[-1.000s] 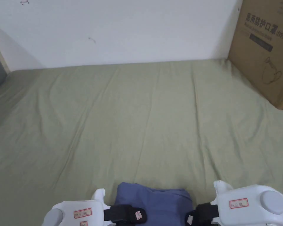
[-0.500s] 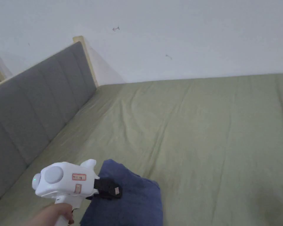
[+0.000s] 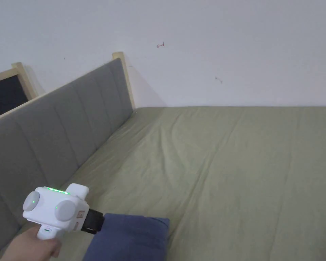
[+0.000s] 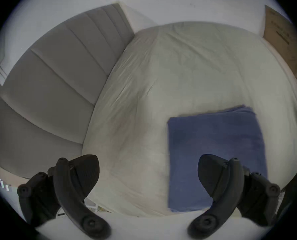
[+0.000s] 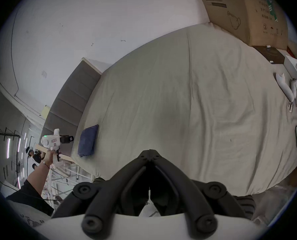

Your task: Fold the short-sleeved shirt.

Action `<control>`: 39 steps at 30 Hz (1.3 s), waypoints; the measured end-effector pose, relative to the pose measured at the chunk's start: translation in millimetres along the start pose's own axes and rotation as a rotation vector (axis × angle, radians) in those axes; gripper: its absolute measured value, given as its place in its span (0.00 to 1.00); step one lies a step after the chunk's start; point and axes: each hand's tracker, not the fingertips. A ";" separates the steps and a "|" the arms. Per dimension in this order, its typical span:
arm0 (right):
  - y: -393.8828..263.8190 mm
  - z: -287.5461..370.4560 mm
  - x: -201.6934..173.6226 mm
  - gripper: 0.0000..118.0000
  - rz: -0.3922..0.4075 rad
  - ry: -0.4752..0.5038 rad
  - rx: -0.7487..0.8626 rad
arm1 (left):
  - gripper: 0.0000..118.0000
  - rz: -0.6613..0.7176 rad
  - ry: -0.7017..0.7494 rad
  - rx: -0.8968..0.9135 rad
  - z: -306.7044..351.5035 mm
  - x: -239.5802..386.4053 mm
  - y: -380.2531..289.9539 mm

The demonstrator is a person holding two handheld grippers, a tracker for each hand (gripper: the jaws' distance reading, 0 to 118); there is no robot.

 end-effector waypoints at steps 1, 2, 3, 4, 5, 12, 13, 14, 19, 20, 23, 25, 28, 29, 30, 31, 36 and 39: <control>0.5 -0.1 -0.6 0.00 0.000 0.003 0.004 | 0.82 0.001 -0.021 0.031 8.3 13.3 -3.5; 0.7 -0.1 -1.4 0.00 0.001 0.007 0.011 | 0.50 0.008 -0.066 0.043 16.8 28.3 -7.0; 1.2 0.1 -1.7 0.00 0.000 0.013 0.016 | 0.22 0.020 -0.157 0.054 3.7 32.2 -4.6; 1.9 0.2 -1.6 0.00 -0.001 0.019 0.019 | 0.01 0.031 -0.258 0.050 11.4 50.1 -6.1; 2.3 -0.1 -3.1 0.00 0.000 0.025 0.020 | 0.01 0.033 -0.338 0.066 20.8 71.5 -7.2; 10.4 14.6 -33.6 0.00 0.147 -0.067 0.077 | 0.01 0.117 -0.596 0.240 101.5 196.3 16.7; 12.4 18.7 -39.2 0.00 0.165 -0.083 0.101 | 0.01 0.150 -0.602 0.281 114.9 206.5 22.3; 14.5 22.7 -43.3 0.00 0.188 -0.101 0.137 | 0.01 0.179 -0.600 0.336 130.6 216.6 28.7; 24.1 53.0 -73.7 0.00 0.314 -0.071 0.479 | 0.01 0.213 -0.481 0.666 192.8 259.5 48.5; 25.9 55.9 -73.6 0.00 0.333 -0.086 0.566 | 0.01 0.197 -0.447 0.744 202.5 266.6 48.3; 23.5 63.7 -82.3 0.00 0.372 -0.204 0.762 | 0.01 0.180 -0.339 0.952 223.7 285.8 39.8; 23.1 64.1 -75.4 0.01 0.389 -0.252 0.869 | 0.07 0.207 -0.238 1.020 234.2 294.5 32.5; 20.5 68.8 -72.7 0.62 0.393 -0.261 0.958 | 0.68 0.183 -0.192 1.063 243.1 302.8 26.6; 20.8 71.3 -70.5 0.72 0.380 -0.244 0.956 | 0.81 0.166 -0.178 1.076 245.7 304.7 24.1; 21.6 73.1 -69.1 0.78 0.361 -0.236 0.966 | 0.84 0.157 -0.155 1.086 248.6 306.4 21.3; 21.8 73.8 -69.6 0.88 0.345 -0.251 0.975 | 0.86 0.156 -0.134 1.098 250.6 308.7 20.0; 23.2 74.8 -72.5 1.00 0.350 -0.328 0.999 | 0.89 0.168 -0.167 1.098 259.8 307.7 16.0; 19.9 78.6 -74.8 1.00 0.360 -0.327 1.021 | 0.91 0.181 -0.196 1.074 262.7 306.9 17.8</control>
